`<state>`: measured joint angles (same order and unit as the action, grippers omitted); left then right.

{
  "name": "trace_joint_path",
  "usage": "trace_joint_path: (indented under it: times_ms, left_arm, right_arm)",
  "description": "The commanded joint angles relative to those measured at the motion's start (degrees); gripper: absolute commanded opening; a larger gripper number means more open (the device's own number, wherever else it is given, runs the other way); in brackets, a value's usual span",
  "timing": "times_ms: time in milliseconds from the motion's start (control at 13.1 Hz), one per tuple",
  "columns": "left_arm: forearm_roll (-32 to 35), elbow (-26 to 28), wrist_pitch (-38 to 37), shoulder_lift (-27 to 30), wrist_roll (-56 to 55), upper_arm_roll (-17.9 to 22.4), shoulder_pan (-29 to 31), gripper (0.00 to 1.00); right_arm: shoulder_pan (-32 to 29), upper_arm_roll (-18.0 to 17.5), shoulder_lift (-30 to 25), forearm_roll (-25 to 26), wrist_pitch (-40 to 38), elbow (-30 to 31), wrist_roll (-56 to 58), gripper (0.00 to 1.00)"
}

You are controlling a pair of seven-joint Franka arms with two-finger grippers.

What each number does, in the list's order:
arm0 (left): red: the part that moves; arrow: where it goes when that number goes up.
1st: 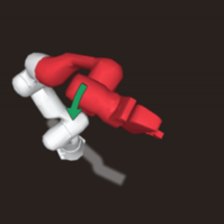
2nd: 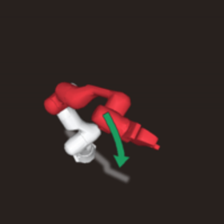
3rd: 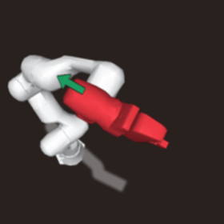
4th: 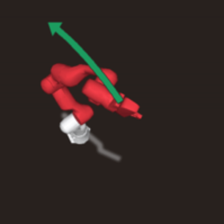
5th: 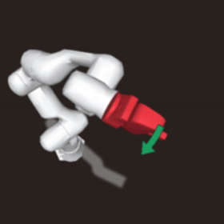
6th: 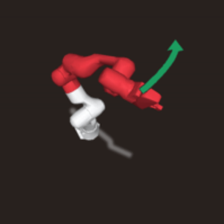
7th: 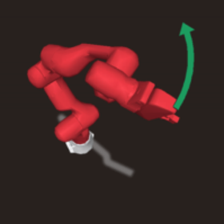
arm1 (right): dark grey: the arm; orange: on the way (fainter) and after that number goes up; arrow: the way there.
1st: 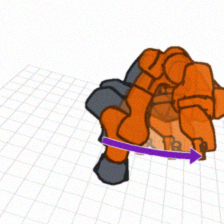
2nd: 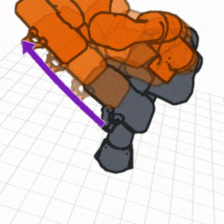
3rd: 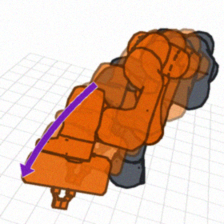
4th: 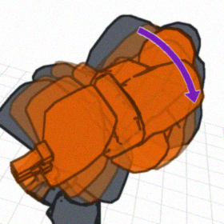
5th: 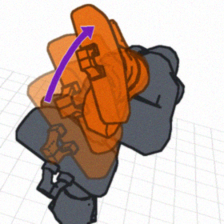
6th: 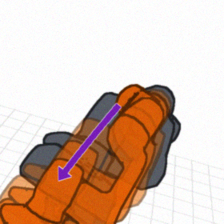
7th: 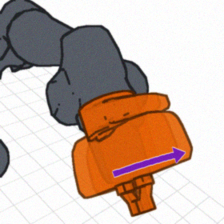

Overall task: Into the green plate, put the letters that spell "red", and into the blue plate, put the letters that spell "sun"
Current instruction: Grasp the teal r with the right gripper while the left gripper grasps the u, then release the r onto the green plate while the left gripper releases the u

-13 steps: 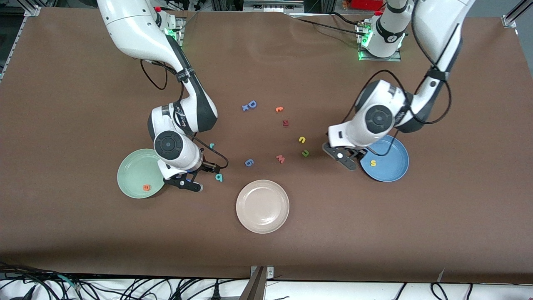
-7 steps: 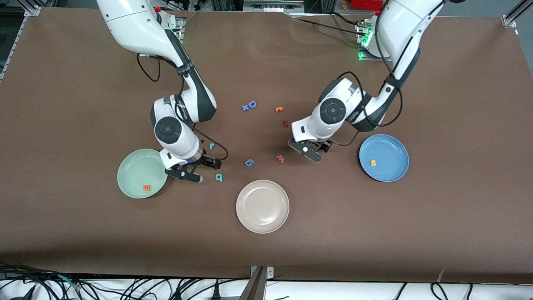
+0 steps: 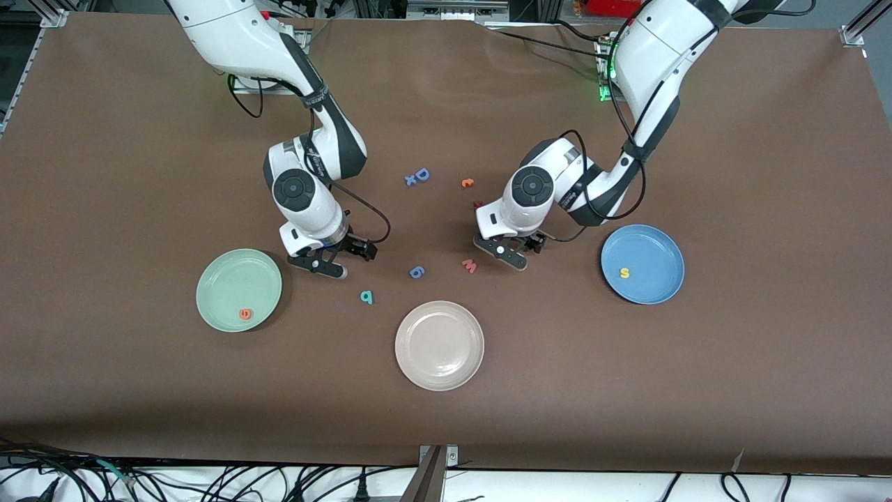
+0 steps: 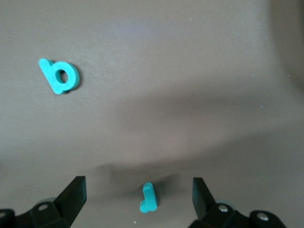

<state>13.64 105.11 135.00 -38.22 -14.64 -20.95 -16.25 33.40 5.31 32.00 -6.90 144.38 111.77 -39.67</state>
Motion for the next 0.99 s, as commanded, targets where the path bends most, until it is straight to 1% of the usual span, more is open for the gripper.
trace_joint_path:
  times_ms: [0, 76, 153, 229, 382, 535, 611, 688, 764, 917]
  left_arm:
    - [2.2, -1.2, -0.1, -0.9, -2.9, 0.5, -1.4, 0.96]
    - [2.2, -1.1, -0.1, -1.0, -3.0, 0.5, -1.8, 0.92]
    - [2.2, -1.1, -0.1, -1.1, -3.0, 0.5, -1.9, 0.86]
    - [2.2, -1.0, -0.1, -1.1, -3.0, 0.5, -1.9, 0.77]
    - [2.2, -0.7, -0.2, -1.2, -2.9, 0.5, -1.9, 0.66]
    - [2.2, -0.7, -0.3, -1.1, -2.7, 0.5, -1.9, 0.32]
    - [2.2, -0.8, -0.6, -1.1, -2.8, 0.5, -1.8, 0.19]
    - [2.2, -0.7, -0.8, -1.0, -2.8, 0.5, -1.6, 0.09]
    - [2.2, -0.8, -1.3, -0.8, -2.8, 0.4, -1.2, 0.01]
    - [2.1, -1.3, -3.4, 0.2, -3.1, 0.5, -1.1, 0.01]
  right_arm:
    - [0.2, -0.7, -1.6, 2.4, 0.8, 2.1, -2.9, 0.91]
    - [0.1, -0.8, -1.5, 2.4, 0.6, 2.3, -2.9, 0.85]
    - [0.2, -0.9, -1.5, 2.5, 0.6, 2.7, -2.9, 0.80]
    - [0.1, -0.9, -1.5, 2.5, 0.6, 2.8, -2.9, 0.76]
    - [0.1, -0.9, -1.3, 2.5, 0.6, 3.2, -2.9, 0.70]
    - [0.1, -1.4, -1.3, 2.4, 0.6, 3.7, -2.9, 0.61]
    - [0.0, -1.5, -1.2, 2.5, 0.6, 3.7, -2.9, 0.53]
    - [0.0, -1.6, -1.1, 2.4, 0.6, 3.7, -2.9, 0.48]
    - [0.0, -1.6, -1.1, 2.5, 0.6, 3.6, -2.9, 0.42]
    - [-0.1, -1.7, -1.1, 2.4, 0.6, 3.6, -2.9, 0.31]
